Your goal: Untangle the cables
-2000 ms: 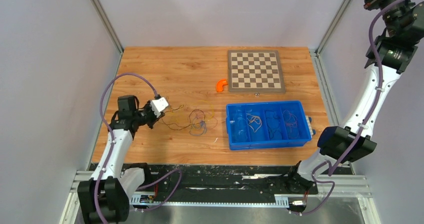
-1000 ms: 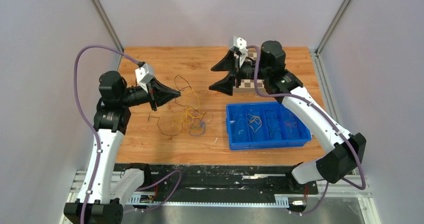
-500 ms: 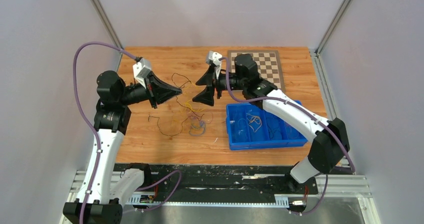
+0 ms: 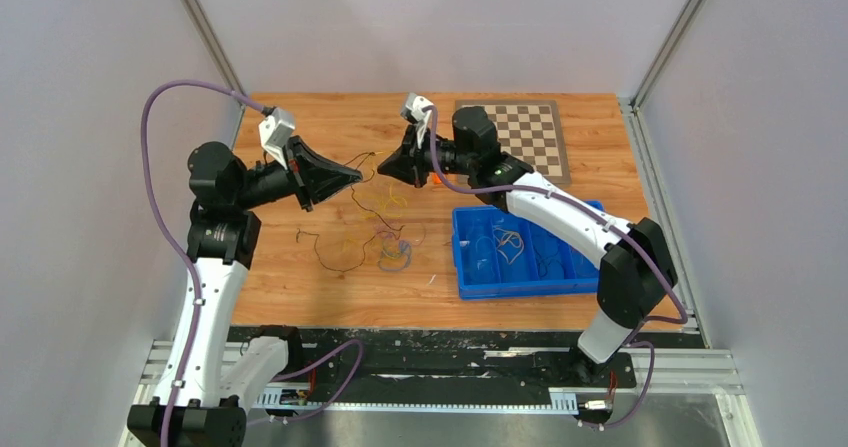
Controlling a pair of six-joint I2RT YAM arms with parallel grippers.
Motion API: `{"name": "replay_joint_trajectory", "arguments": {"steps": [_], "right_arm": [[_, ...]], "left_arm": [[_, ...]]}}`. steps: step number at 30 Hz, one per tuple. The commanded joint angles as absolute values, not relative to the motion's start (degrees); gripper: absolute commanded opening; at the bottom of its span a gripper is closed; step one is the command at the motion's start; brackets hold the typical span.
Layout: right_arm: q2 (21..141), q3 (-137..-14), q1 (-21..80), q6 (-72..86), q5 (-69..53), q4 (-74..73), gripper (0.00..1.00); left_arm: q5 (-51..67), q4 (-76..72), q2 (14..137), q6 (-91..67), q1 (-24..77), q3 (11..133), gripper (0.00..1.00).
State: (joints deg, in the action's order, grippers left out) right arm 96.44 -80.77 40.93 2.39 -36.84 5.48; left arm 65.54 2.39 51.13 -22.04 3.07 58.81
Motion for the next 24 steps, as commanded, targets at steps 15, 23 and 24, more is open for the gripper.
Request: {"name": "replay_joint_trajectory", "arguments": {"steps": [15, 23, 24], "right_arm": [[95.77, -71.01, 18.75, -13.03, -29.19, -8.7, 0.0], [96.82, -75.18, 15.55, -11.07, -30.19, -9.49, 0.0], [96.51, -75.84, 15.47, -10.81, -30.8, -9.49, 0.0]], "left_arm": [[63.97, -17.46, 54.01, -48.69, -14.62, 77.3, 0.0], [56.27, -24.22, 57.41, -59.53, -28.58, 80.04, 0.0], [55.95, -22.6, 57.75, -58.24, -29.19, 79.51, 0.0]]}}
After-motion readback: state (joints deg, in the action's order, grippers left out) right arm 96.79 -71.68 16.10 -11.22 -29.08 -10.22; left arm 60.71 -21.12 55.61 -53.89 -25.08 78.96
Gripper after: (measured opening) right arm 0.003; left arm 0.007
